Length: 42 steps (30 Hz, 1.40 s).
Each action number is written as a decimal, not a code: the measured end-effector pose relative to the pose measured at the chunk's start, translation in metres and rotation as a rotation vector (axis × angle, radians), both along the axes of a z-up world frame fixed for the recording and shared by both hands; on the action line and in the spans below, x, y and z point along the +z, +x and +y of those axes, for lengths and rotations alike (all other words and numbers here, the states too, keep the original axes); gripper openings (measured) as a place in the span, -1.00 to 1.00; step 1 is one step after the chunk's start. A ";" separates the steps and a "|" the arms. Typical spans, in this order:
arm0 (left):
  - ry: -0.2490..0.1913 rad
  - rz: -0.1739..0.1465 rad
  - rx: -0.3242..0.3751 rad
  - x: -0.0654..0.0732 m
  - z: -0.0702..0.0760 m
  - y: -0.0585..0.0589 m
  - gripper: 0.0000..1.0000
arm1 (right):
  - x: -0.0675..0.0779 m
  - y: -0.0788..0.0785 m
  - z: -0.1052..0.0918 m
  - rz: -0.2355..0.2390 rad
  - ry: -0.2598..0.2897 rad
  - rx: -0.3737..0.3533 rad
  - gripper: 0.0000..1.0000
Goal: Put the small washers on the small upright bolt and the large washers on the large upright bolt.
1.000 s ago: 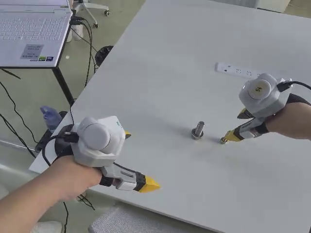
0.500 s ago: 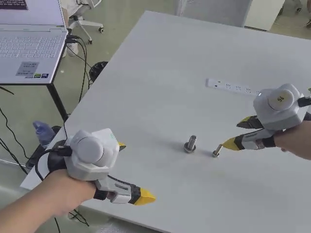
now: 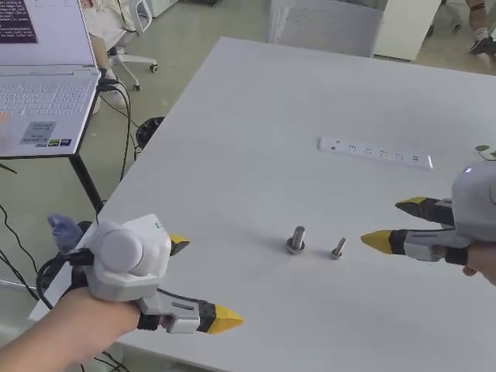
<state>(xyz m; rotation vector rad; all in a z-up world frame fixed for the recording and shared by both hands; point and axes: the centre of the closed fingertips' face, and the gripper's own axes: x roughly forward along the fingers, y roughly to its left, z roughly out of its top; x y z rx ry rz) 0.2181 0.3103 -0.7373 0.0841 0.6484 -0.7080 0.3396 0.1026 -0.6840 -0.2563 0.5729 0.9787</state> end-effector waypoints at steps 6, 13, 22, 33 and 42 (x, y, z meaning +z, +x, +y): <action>-0.017 -0.015 0.007 0.006 -0.001 -0.001 0.92 | 0.003 -0.021 -0.011 -0.012 0.048 -0.040 0.29; -0.056 -0.033 0.036 0.014 0.001 0.000 0.92 | 0.000 -0.045 -0.024 0.002 0.132 -0.100 0.34; -0.080 -0.052 0.071 0.016 0.005 -0.001 0.94 | -0.026 -0.075 -0.040 0.022 0.150 -0.134 0.49; -0.106 -0.038 0.068 0.012 -0.004 -0.014 0.98 | -0.045 -0.105 -0.057 0.059 0.129 -0.142 0.62; -0.104 -0.030 0.066 0.009 -0.007 -0.021 0.99 | -0.055 -0.115 -0.064 0.089 0.128 -0.146 0.72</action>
